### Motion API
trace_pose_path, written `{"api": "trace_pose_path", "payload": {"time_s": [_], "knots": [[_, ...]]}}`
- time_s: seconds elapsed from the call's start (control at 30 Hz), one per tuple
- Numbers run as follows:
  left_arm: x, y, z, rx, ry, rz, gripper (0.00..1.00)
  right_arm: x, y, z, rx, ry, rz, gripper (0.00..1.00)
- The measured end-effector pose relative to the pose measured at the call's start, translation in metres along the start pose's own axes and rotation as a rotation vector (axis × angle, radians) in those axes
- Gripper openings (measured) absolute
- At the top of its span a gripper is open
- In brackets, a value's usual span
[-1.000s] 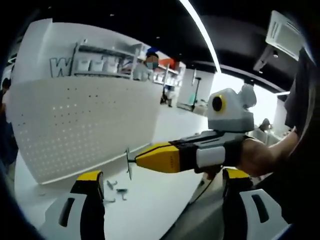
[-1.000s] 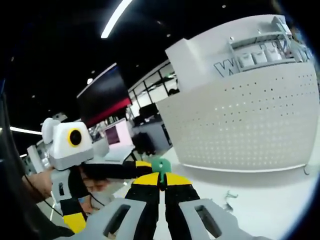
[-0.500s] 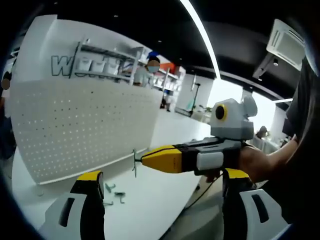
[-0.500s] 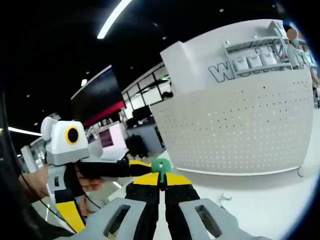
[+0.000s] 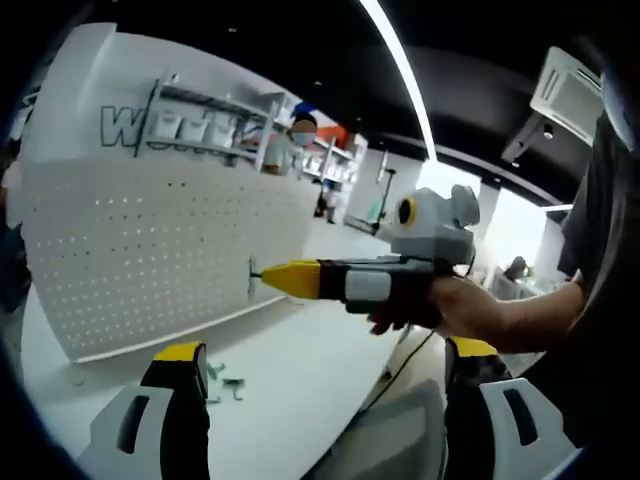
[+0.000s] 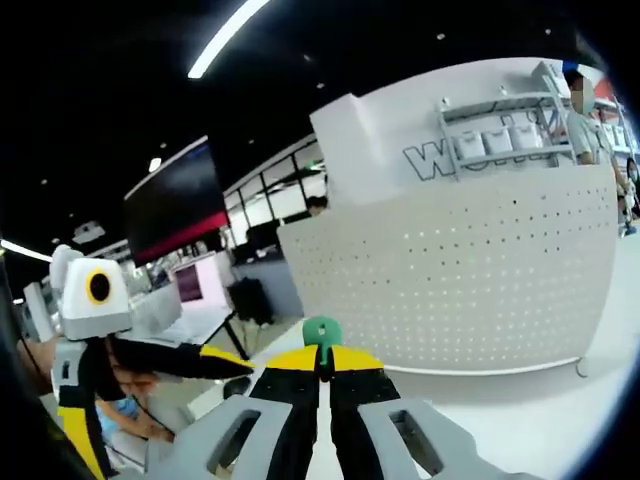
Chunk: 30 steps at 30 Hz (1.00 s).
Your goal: Insert the hook assembly into the mounting plate slot until the hook locks in place.
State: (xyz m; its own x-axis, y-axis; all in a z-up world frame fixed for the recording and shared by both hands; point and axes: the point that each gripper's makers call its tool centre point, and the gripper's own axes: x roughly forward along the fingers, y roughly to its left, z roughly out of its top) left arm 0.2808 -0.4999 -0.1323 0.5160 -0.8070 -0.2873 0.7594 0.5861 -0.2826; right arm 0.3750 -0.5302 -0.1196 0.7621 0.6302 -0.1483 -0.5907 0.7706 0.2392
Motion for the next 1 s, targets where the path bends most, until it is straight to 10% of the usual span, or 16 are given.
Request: {"api": "trace_pose_path", "payload": {"time_s": [1.0], "knots": [[-0.035, 0.048, -0.009, -0.044, -0.018, 0.128, 1.0, 0.056, -0.116, 0.074, -0.147, -0.169, -0.308, 0.0]]}}
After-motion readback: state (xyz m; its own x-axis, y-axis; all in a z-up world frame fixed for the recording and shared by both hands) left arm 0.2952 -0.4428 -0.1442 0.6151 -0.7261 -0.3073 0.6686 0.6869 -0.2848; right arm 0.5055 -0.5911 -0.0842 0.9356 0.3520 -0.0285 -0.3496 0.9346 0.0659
